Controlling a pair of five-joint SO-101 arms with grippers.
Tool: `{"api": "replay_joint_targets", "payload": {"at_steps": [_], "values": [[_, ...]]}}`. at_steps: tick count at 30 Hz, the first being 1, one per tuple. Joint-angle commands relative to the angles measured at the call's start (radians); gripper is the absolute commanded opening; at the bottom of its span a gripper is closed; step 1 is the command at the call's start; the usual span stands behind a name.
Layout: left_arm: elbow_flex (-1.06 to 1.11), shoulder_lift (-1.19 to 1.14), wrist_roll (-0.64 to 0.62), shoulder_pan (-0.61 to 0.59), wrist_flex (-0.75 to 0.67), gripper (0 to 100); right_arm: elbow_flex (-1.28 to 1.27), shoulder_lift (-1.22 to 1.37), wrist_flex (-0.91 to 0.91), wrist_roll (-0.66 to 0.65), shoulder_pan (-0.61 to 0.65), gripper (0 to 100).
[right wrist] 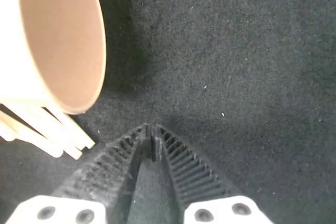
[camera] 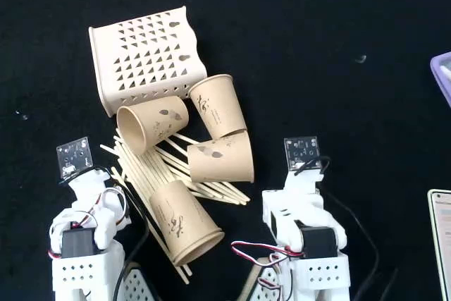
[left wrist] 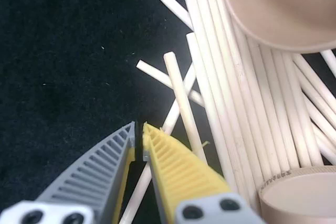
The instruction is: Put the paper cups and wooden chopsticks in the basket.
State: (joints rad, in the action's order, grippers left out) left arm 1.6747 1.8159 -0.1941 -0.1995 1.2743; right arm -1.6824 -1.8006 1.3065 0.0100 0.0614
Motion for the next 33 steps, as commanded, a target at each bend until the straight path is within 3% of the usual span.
{"api": "replay_joint_targets", "payload": {"at_steps": [1, 4, 7, 12, 15, 19, 23, 28, 33], "values": [[0.024, 0.006, -0.005, 0.004, -0.005, 3, -0.002, -0.094, -0.002, 0.012, -0.015, 1.4], [0.021, 0.008, 0.040, 0.030, -0.008, 3, -0.002, -0.096, -0.035, 0.006, -0.014, 1.5], [-0.016, 0.008, 0.209, -0.002, -0.008, 3, -0.001, -0.093, -0.175, 0.006, -0.034, 1.5], [-0.222, 0.008, 0.559, -0.288, -0.008, 3, 0.041, -0.093, -0.428, 0.006, -0.098, 1.5], [-0.314, 0.009, 0.667, -0.410, -0.064, 3, 0.105, -0.093, -0.548, -0.052, -0.120, 1.5], [-0.415, 0.009, 0.672, -0.535, -0.232, 3, 0.228, -0.093, -0.626, -0.216, -0.098, 1.6], [-0.486, 0.005, 0.608, -0.564, -0.373, 3, 0.424, -0.091, -0.615, -0.278, -0.041, 1.6], [-0.545, 0.002, 0.540, -0.556, -0.331, 8, 0.802, -0.076, -0.417, -0.276, 0.043, 1.6], [-0.668, 0.000, 0.354, -0.556, -0.324, 19, 1.148, 0.119, -0.298, -0.273, 0.101, 1.6]]}}
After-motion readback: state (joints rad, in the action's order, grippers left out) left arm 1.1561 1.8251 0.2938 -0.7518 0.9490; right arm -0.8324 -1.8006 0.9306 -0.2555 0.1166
